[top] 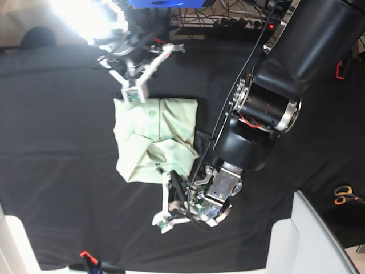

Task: Fold the T-shirt properly
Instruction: 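Open the left gripper and bring the right gripper to the shirt's edge, then raise the left gripper off the shirt and reposition it beside the folded corner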

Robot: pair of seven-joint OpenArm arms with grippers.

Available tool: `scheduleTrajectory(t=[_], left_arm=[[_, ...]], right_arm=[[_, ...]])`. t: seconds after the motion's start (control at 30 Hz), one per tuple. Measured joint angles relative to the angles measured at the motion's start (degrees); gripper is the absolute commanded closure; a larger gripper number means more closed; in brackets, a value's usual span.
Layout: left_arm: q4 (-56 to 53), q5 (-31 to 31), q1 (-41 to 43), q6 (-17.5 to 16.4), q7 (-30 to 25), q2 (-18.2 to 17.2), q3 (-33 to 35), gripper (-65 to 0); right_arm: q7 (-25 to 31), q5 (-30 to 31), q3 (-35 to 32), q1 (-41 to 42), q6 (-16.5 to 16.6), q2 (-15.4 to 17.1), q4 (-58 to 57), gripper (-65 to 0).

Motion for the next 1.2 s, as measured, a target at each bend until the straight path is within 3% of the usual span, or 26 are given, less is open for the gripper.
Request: scheduleTrajectory(t=[0.1,0.2,0.3,0.4,0.5,0.57,0.7,0.83,1.2], left_arm=[[9.42,-0.48,3.43,0.0,5.03,-0.83,0.04,0.0],[22.56,-0.74,8.98,-1.16,12.92,-3.43,0.04,0.0],[38.07,-0.61,17.49,-3.91,22.36,-6.6,-2.19,0.0],[50.73,-0.57,25.33,-3.91,26.75,-7.19,-6.93,0.0],[57.94,-0.31,31.43,-3.91,27.17,-7.34,-8.11,0.0],[59.91,-0.61,35.08,-3.93,26.93,-6.93,-7.91,0.0],[59.91,-0.7,38.58,-4.04,27.08,-5.46,-7.78,0.0],[58.49,-0.63,39.76,-3.91,21.29,-5.03,-7.8,0.0],[47.89,-0.28,40.39,-3.91,16.85,-3.78,-5.64,0.0]], right_arm=[[-0.17,0.22,-4.33,2.47,0.02,-0.96,-0.02,-0.3],[0.0,0.5,-4.22,3.32,0.22,-1.38,-0.02,-0.3],[-0.2,0.24,3.93,0.98,0.07,-0.61,-0.07,-0.3],[0.02,-0.07,14.08,-1.64,0.07,-0.79,-0.09,-0.3],[0.02,-0.17,21.33,-3.85,0.07,-0.5,-0.37,-0.3],[-0.02,-0.17,22.6,-4.04,0.04,-0.46,-0.57,-0.3],[-0.04,0.63,22.1,-3.96,0.5,-0.15,-0.68,-0.3],[-0.02,0.46,22.16,-5.27,0.46,0.02,-0.79,-0.3],[-0.04,0.44,22.16,-6.6,0.48,0.04,-0.79,-0.3]])
